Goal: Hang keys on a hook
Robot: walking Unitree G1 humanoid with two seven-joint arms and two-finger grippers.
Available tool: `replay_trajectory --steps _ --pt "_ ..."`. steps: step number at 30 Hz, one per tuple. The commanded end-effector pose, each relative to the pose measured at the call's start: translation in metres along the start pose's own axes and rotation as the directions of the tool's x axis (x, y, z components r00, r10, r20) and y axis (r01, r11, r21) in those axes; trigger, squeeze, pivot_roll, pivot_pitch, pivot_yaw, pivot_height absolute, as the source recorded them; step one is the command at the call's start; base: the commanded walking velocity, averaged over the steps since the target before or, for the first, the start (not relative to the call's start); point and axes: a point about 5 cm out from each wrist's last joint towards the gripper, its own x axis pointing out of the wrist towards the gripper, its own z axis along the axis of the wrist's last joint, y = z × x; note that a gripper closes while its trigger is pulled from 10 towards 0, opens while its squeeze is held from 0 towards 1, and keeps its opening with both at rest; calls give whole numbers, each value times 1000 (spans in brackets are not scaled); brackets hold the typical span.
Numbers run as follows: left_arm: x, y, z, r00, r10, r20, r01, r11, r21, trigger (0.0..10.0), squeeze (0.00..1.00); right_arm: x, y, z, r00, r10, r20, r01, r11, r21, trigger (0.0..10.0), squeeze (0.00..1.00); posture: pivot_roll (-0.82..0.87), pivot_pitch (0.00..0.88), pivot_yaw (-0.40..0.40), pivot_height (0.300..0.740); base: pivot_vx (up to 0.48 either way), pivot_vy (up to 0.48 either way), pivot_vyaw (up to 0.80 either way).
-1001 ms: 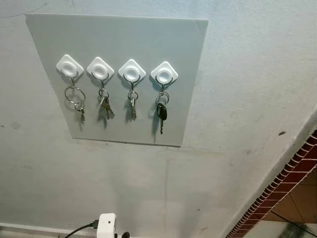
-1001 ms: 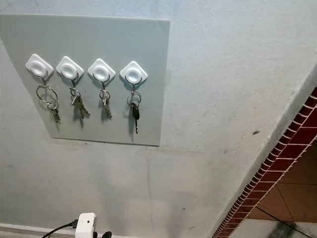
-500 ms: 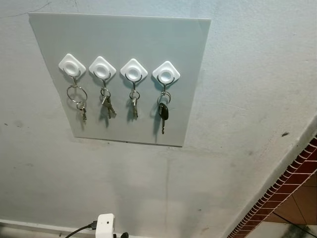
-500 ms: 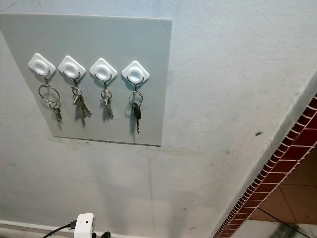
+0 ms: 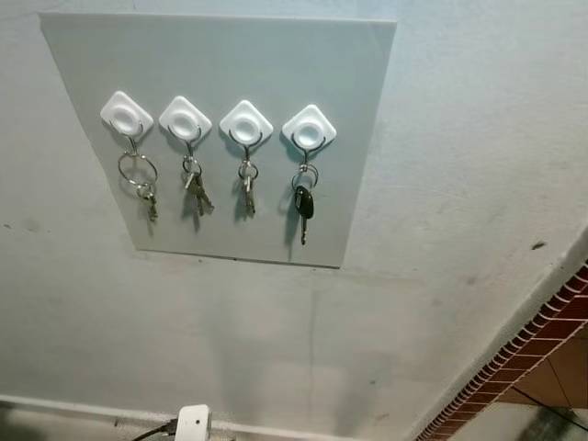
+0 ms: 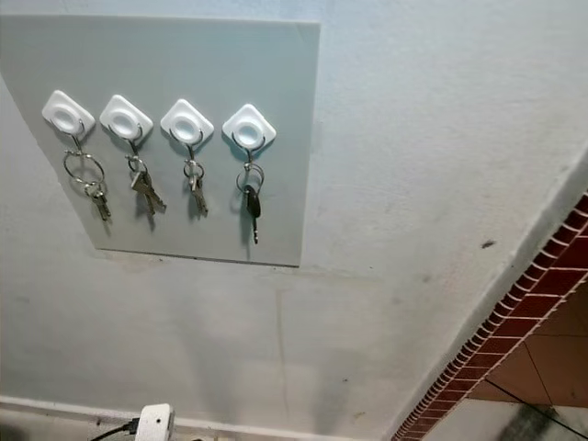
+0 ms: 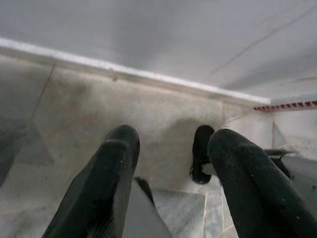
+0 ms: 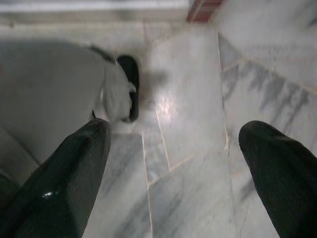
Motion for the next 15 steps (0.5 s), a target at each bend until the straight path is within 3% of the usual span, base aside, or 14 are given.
replay_trajectory --steps 1,9,15 --pt "-3 7 -3 1000 7 6 -7 1000 -16 10000 0 -2 5 -8 1000 23 -12 -23 1000 14 10000 0 33 172 19 740 -266 0 0" --pt "-9 16 -16 1000 25 -7 -25 999 -26 10000 0 -12 0 -38 998 16 -66 -14 1000 25 10000 0 42 227 22 740 -292 0 0" --pt "-10 18 -18 1000 28 -14 -28 999 -24 10000 0 -13 0 -39 998 14 -65 -12 999 34 10000 0 37 222 26 740 -293 0 0"
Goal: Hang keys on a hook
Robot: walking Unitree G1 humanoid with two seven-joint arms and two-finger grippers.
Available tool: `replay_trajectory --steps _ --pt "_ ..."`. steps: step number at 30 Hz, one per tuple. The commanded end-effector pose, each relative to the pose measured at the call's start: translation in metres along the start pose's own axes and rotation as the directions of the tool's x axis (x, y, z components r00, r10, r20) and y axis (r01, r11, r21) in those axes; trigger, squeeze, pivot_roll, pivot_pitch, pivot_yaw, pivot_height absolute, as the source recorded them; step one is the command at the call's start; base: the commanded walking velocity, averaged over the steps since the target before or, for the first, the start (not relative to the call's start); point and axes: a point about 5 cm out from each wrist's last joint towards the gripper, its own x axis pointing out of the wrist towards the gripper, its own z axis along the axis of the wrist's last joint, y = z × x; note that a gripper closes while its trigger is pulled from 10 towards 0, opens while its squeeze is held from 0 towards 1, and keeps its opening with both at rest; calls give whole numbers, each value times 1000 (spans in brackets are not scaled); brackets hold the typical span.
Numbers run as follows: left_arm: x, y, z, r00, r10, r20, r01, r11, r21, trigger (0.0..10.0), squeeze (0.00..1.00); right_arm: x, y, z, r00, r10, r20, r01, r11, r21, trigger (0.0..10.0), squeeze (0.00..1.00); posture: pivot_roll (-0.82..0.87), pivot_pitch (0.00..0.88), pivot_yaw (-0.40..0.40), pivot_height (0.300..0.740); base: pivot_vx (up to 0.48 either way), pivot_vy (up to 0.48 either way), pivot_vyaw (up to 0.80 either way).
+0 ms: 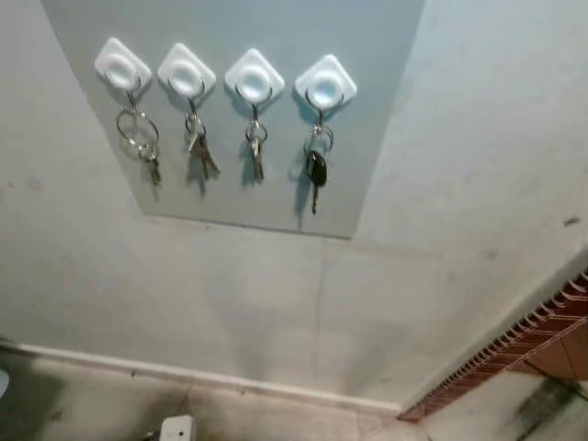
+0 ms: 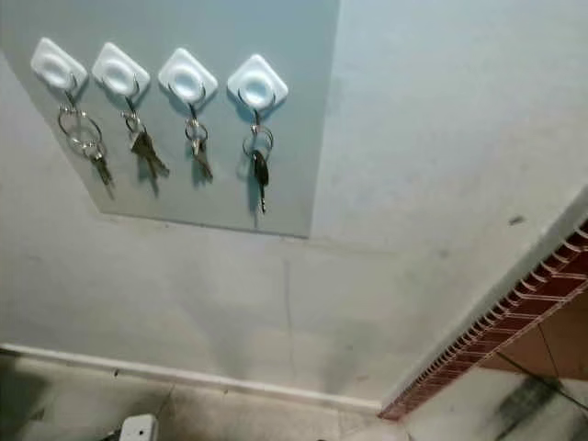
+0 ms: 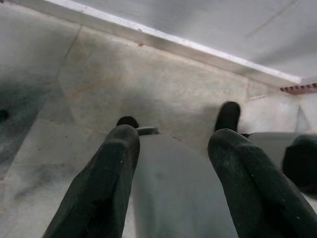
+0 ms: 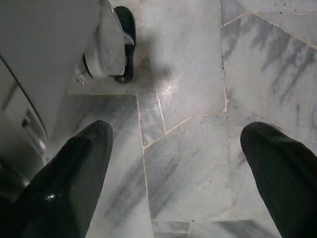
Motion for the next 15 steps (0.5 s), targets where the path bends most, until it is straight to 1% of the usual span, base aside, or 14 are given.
replay_trajectory --steps 1,13,15 --pt "-2 -5 -15 999 -13 -45 12 1000 -21 10000 0 -2 4 -12 999 16 -49 -16 1000 4 10000 0 37 221 26 740 -292 0 0" --pt "0 -5 -6 1000 -9 -19 8 1000 -22 10000 0 1 6 -3 999 25 -25 -25 1000 6 10000 0 45 204 22 740 -280 0 0" --pt "0 -6 -4 1000 -12 -6 12 1000 -25 10000 0 1 7 -3 999 26 -26 -26 1000 4 10000 0 42 201 21 740 0 0 0"
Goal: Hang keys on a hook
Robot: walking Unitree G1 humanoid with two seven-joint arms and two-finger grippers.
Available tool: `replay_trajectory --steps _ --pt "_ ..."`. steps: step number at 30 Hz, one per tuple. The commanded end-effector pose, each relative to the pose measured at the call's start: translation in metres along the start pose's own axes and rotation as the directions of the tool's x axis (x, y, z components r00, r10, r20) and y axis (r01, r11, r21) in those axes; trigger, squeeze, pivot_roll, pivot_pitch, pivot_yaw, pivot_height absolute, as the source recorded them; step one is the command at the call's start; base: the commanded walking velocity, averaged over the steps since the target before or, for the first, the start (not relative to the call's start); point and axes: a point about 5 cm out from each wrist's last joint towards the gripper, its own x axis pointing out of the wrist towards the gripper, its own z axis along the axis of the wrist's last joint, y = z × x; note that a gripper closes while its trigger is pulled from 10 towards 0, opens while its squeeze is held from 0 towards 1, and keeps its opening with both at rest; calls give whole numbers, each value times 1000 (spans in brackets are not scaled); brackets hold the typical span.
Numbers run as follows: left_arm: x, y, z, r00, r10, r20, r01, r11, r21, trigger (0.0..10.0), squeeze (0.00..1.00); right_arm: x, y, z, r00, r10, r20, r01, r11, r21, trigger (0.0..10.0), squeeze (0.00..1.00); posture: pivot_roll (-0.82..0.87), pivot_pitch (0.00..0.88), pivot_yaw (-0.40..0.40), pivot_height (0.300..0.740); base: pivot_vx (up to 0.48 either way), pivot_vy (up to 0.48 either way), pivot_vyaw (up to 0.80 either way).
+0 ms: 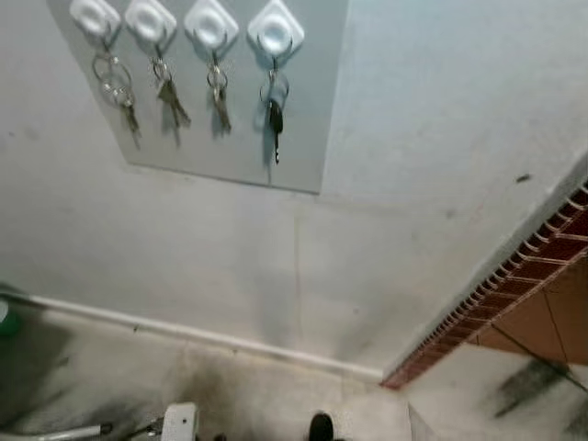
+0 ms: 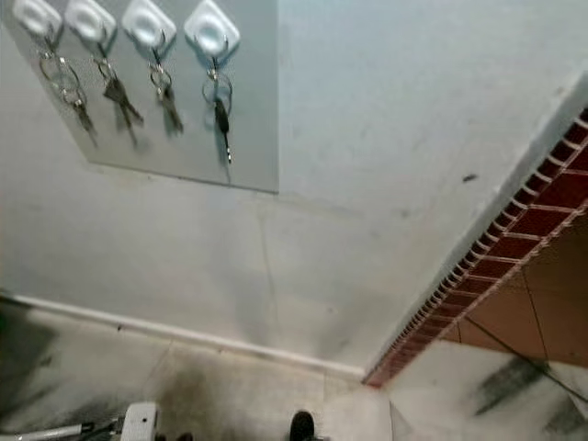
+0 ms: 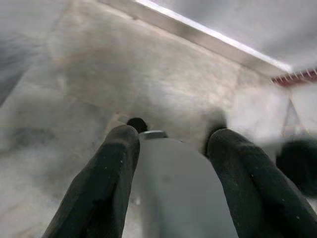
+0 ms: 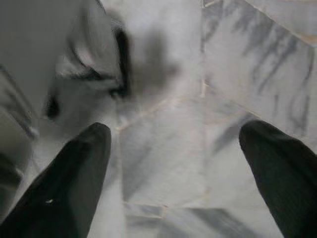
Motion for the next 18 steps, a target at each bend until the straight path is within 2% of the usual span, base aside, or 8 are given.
replay_trajectory --steps 1,18 --pt "-3 -3 -15 999 -3 -49 2 1000 -27 10000 0 -2 4 -9 999 18 -33 -18 1000 2 10000 0 41 198 20 740 0 0 0" --pt "-2 -8 -15 999 -19 -48 19 1000 -9 10000 0 -1 0 -5 1000 9 -24 -9 1000 4 10000 0 24 178 17 740 0 0 0"
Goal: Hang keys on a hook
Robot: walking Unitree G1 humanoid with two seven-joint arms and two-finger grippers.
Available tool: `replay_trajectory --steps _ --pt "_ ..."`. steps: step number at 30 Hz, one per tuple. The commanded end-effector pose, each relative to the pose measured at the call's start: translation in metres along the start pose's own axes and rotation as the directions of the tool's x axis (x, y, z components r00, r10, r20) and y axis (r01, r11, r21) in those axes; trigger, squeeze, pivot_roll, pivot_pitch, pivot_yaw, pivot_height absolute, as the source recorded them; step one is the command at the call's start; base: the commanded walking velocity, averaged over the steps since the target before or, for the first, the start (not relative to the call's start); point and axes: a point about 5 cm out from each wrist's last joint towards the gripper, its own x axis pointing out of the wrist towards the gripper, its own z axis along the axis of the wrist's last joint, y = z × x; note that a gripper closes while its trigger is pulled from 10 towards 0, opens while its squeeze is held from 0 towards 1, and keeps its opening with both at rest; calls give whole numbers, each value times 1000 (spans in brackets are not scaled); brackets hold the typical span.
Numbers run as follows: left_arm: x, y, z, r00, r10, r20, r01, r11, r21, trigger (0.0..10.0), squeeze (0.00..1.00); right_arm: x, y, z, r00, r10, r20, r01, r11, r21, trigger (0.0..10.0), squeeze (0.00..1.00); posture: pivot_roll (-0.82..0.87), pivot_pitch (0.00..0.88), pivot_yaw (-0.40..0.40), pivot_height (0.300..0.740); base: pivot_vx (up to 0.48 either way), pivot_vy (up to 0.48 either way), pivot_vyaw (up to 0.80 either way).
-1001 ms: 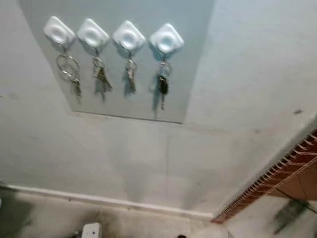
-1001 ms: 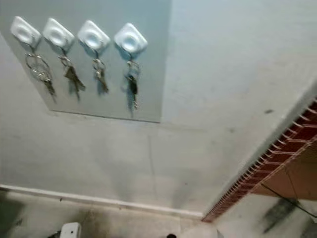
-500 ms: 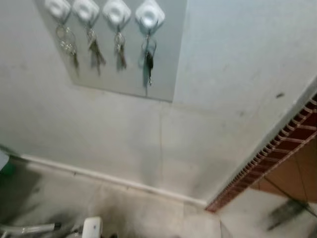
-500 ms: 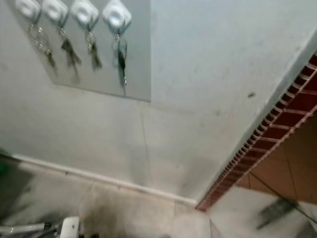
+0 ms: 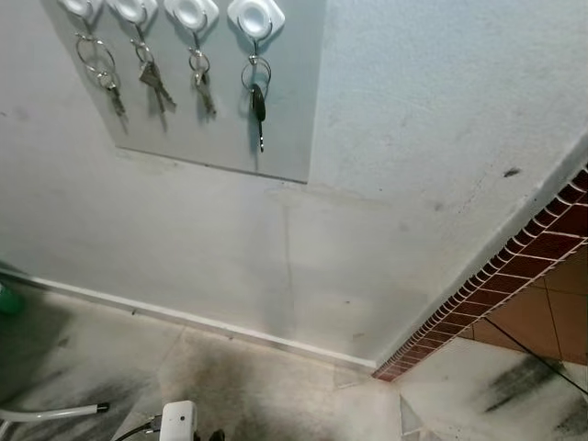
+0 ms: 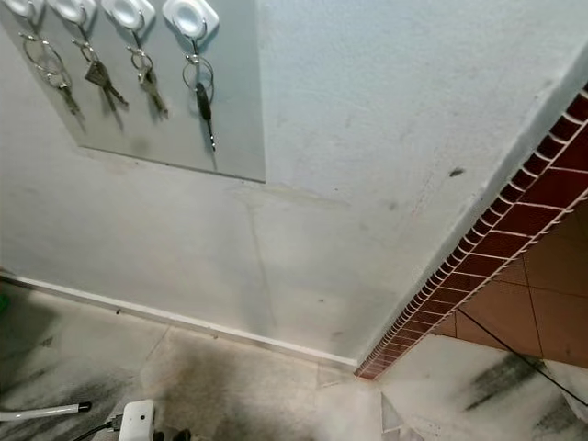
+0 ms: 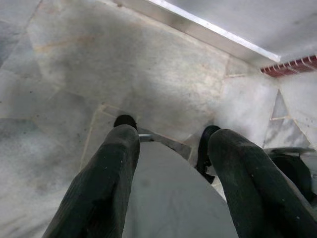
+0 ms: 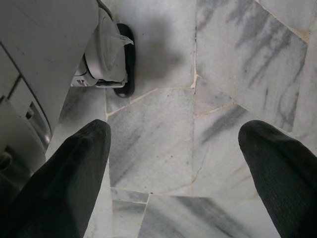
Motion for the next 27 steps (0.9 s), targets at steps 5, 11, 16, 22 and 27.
replay_trajectory --steps 5,11,16,22,27 --pt "-4 1 -15 998 -8 -63 9 1000 16 10000 0 -3 0 -11 999 -2 -33 2 1000 21 10000 0 14 169 24 740 0 0 0" --pt "-1 -2 -10 998 -22 -57 23 1000 20 10000 0 -2 0 -9 1000 -5 -27 6 999 34 10000 0 8 166 30 740 0 -244 0" --pt "0 -3 -7 998 -17 -53 18 1000 25 10000 0 -2 -1 -9 1000 -7 -26 8 999 38 10000 0 6 164 31 740 0 -281 0" --pt "0 -3 -6 999 -10 -48 11 1000 9 10000 0 -2 -1 -7 1000 -9 -23 9 999 40 10000 0 5 163 29 740 0 0 0" --pt "1 -4 -5 999 -11 -46 11 1000 4 10000 0 -1 0 -6 1000 -8 -21 9 999 43 10000 0 5 161 26 740 0 0 0"
